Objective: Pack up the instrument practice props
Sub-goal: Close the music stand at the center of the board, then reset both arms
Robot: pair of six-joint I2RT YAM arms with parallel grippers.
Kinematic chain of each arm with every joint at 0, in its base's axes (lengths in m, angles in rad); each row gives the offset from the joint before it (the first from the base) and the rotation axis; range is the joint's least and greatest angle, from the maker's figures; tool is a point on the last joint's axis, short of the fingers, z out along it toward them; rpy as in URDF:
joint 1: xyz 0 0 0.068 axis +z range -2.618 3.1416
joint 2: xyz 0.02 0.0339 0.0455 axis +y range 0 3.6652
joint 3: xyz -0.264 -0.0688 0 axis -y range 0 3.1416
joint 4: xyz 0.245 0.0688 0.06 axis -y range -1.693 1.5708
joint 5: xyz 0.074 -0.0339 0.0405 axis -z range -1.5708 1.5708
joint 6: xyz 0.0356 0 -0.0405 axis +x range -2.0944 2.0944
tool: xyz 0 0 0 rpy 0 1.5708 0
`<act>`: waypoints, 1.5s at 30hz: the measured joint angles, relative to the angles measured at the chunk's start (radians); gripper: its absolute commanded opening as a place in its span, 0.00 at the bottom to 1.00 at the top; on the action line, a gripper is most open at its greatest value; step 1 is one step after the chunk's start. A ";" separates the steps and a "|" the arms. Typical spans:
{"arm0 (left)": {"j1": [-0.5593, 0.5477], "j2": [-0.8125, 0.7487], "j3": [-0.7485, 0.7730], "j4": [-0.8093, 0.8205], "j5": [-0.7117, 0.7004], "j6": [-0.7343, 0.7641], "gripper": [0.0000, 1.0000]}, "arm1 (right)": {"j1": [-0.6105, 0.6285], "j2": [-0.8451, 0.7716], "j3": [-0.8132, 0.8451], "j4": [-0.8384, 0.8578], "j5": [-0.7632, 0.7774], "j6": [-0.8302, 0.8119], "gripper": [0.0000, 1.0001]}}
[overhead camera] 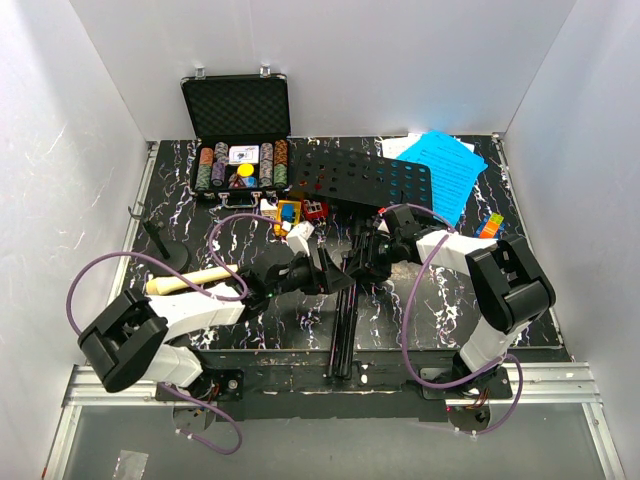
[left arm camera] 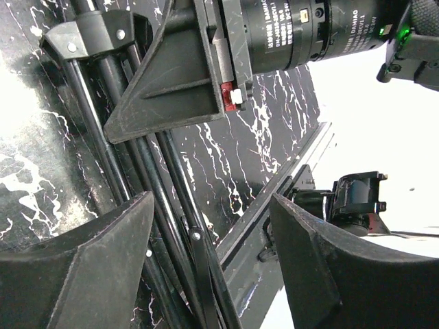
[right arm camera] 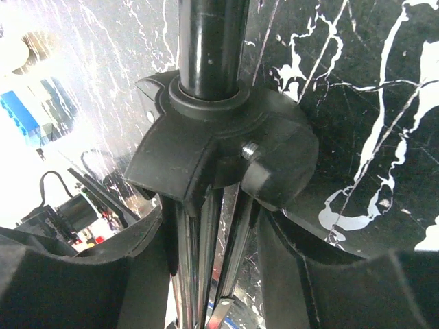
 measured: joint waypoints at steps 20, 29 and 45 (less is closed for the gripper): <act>0.001 -0.198 0.086 -0.298 -0.040 0.114 0.98 | 0.001 -0.251 0.146 -0.242 0.148 -0.093 0.82; 0.008 -0.500 0.181 -0.655 -0.390 0.162 0.98 | 0.002 -0.666 -0.010 -0.315 0.249 -0.168 0.77; 0.013 -0.628 0.228 -0.972 -0.797 0.079 0.98 | 0.002 -0.951 -0.213 -0.297 0.389 -0.209 0.78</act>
